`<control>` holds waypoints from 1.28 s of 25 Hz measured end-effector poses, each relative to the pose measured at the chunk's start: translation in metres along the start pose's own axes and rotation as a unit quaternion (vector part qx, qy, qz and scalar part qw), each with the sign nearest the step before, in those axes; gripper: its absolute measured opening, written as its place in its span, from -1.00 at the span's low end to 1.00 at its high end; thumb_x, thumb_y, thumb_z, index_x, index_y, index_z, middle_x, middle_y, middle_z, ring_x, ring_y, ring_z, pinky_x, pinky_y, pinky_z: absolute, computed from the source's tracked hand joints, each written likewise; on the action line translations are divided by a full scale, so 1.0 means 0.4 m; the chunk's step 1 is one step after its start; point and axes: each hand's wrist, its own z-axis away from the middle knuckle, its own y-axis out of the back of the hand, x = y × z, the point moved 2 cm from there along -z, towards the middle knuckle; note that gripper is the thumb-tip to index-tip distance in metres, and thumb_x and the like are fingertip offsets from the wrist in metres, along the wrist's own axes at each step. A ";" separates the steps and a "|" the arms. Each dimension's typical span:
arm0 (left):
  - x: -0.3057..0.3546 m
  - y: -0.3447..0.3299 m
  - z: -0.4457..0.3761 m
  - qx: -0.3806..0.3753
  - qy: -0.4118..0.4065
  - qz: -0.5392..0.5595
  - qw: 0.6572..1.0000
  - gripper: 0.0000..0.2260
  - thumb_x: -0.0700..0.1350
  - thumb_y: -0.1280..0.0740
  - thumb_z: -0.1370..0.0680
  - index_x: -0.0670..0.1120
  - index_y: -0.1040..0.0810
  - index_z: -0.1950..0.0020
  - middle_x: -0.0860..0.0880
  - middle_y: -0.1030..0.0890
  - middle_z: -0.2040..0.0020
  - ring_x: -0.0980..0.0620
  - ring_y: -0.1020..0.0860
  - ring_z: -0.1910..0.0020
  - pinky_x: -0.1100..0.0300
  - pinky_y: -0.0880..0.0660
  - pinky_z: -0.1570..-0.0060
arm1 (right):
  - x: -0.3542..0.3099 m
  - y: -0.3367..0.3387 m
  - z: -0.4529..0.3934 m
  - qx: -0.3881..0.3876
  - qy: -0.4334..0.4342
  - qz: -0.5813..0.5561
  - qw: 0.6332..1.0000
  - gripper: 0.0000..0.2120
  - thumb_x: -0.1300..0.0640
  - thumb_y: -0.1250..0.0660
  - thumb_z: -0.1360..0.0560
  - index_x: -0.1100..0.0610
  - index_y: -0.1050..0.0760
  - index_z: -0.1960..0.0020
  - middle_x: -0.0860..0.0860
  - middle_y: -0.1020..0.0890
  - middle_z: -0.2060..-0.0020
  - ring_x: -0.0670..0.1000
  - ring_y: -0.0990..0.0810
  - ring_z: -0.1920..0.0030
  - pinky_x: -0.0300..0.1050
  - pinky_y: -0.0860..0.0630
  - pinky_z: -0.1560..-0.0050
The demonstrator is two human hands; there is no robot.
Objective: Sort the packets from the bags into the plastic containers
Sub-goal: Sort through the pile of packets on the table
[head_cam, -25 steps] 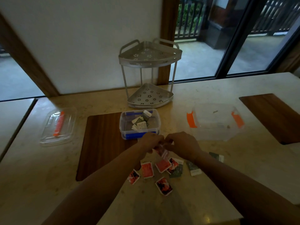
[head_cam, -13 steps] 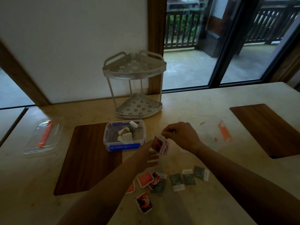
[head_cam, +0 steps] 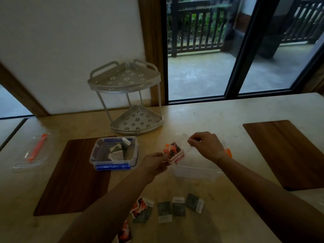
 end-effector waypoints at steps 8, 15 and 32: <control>0.009 -0.117 -0.034 0.065 -0.039 -0.066 0.995 -0.78 -0.27 -0.40 -0.51 -0.24 -0.56 -0.15 -0.22 -0.62 -0.03 -0.02 -0.60 0.16 0.20 -0.55 0.21 | 0.173 0.013 -0.029 -0.038 -0.097 -0.077 0.992 -0.93 0.10 -0.33 -0.52 0.05 -0.58 0.08 0.02 -0.71 0.20 -0.09 -0.60 0.30 -0.11 -0.59 0.16; 0.050 -0.156 -0.061 0.133 -0.063 -0.168 0.975 -0.93 -0.32 -0.41 -0.49 -0.22 -0.57 0.06 -0.19 -0.59 0.10 0.03 -0.56 0.28 0.35 -0.54 0.48 | 0.218 -0.023 -0.069 -0.119 -0.143 -0.065 0.980 -0.88 0.15 -0.32 -0.54 0.17 -0.59 0.09 0.08 -0.70 0.19 0.05 -0.66 0.26 -0.14 -0.54 0.37; 0.163 -0.234 -0.095 0.101 -0.119 -0.361 0.919 -0.78 -0.33 -0.42 -0.46 -0.20 -0.55 -0.09 -0.20 -0.62 0.14 0.03 -0.60 0.33 0.28 -0.58 0.40 | 0.251 -0.094 -0.095 -0.238 -0.211 -0.071 0.945 -0.79 0.20 -0.25 -0.54 0.29 -0.63 0.05 0.14 -0.72 0.19 0.10 -0.68 0.22 -0.11 -0.56 0.30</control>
